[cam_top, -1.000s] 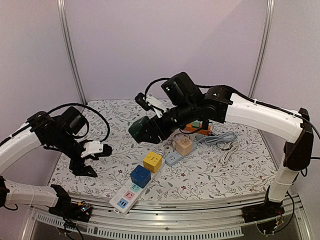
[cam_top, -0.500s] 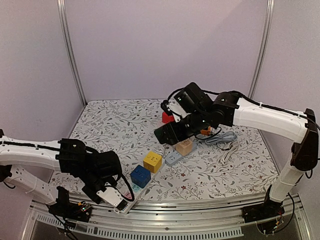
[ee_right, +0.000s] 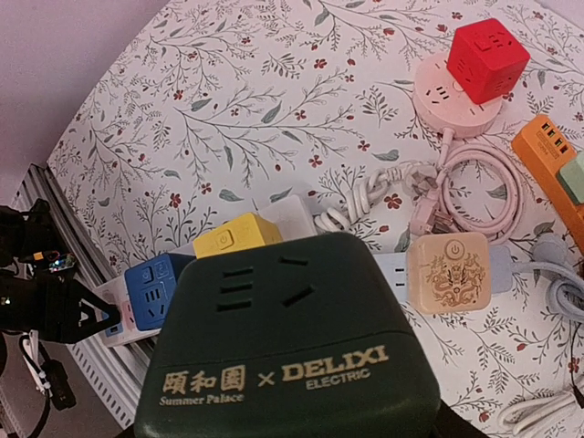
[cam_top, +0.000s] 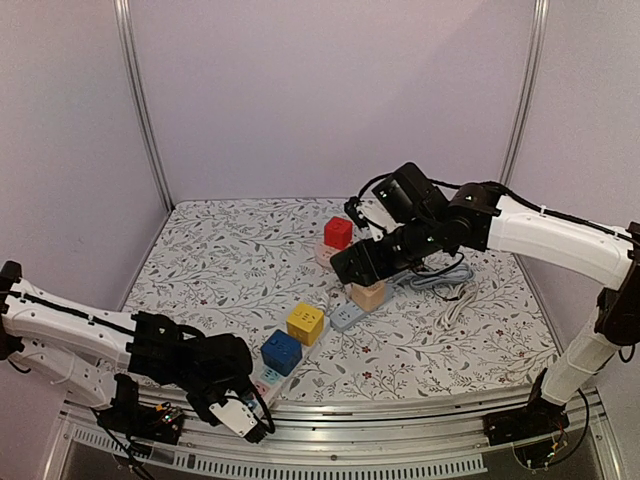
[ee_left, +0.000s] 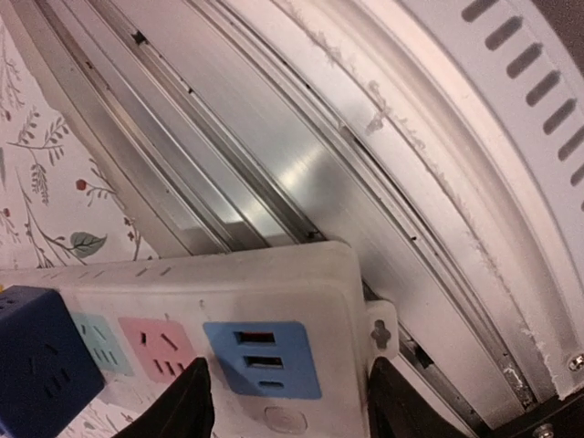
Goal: Insert the plug
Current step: Move the socket to the center of the board.
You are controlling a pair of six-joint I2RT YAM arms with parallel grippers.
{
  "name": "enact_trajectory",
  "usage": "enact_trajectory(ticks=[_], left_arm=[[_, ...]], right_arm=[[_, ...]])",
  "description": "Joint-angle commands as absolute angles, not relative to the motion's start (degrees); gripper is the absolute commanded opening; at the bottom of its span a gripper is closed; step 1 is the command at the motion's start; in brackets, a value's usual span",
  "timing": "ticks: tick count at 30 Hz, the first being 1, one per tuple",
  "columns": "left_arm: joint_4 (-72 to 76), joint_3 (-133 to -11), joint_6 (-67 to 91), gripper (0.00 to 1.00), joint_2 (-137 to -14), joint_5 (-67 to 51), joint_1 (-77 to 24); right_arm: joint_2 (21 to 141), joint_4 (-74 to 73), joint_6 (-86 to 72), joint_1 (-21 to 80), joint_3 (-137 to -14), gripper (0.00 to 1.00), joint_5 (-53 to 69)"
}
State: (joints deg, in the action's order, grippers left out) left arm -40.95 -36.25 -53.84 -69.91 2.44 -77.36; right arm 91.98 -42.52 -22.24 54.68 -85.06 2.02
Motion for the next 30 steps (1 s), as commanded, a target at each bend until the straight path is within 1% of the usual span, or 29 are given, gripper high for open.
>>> enact_trajectory(ticks=[1,2,8,14,15,17,20,22,24,26,29,30], left_arm=[[-31.9,-33.7,-56.8,0.53,-70.6,3.7,-74.0],[-30.0,-33.3,-57.8,0.51,-70.7,4.5,-72.7],[-16.2,-34.1,-65.7,0.47,-72.7,5.9,-62.9],[-14.1,-37.0,-73.6,0.48,-75.0,3.7,-58.2],[-15.8,-38.1,-73.9,0.5,-74.9,3.2,-58.0],[-24.2,-41.6,-73.5,0.56,-74.1,0.9,-58.0],[-37.4,-47.9,-66.9,0.63,-72.2,-4.2,-58.0],[-43.0,-50.8,-61.8,0.65,-70.1,-5.1,-57.7],[-45.8,-52.5,-57.2,0.65,-66.9,-6.0,-56.1],[-46.9,-53.3,-52.2,0.69,-63.3,-7.2,-52.6],[-46.1,-51.4,-44.7,0.78,-57.2,-9.2,-44.3],[-45.0,-49.6,-41.6,0.83,-53.7,-9.5,-41.8]], right_arm=[[91.6,-42.0,-20.9,54.3,-85.2,0.0,2.4],[91.9,-42.3,-21.0,54.0,-85.6,0.0,3.0],[95.1,-47.8,-21.2,53.3,-90.4,0.0,3.7],[98.2,-52.4,-21.4,53.2,-94.2,0.0,6.0],[98.6,-53.2,-21.2,53.3,-95.0,0.0,6.6],[100.1,-54.6,-21.3,53.4,-96.5,0.0,7.3],[101.7,-56.9,-22.3,54.6,-99.3,0.0,7.0],[103.7,-59.2,-21.6,56.2,-103.0,0.0,5.8],[106.9,-62.0,-20.7,58.1,-107.2,0.0,4.5],[109.8,-64.6,-20.1,59.8,-111.4,0.0,3.3],[114.7,-68.7,-19.9,61.5,-117.5,0.0,1.7],[116.6,-70.5,-19.9,62.2,-120.0,0.0,0.5]])
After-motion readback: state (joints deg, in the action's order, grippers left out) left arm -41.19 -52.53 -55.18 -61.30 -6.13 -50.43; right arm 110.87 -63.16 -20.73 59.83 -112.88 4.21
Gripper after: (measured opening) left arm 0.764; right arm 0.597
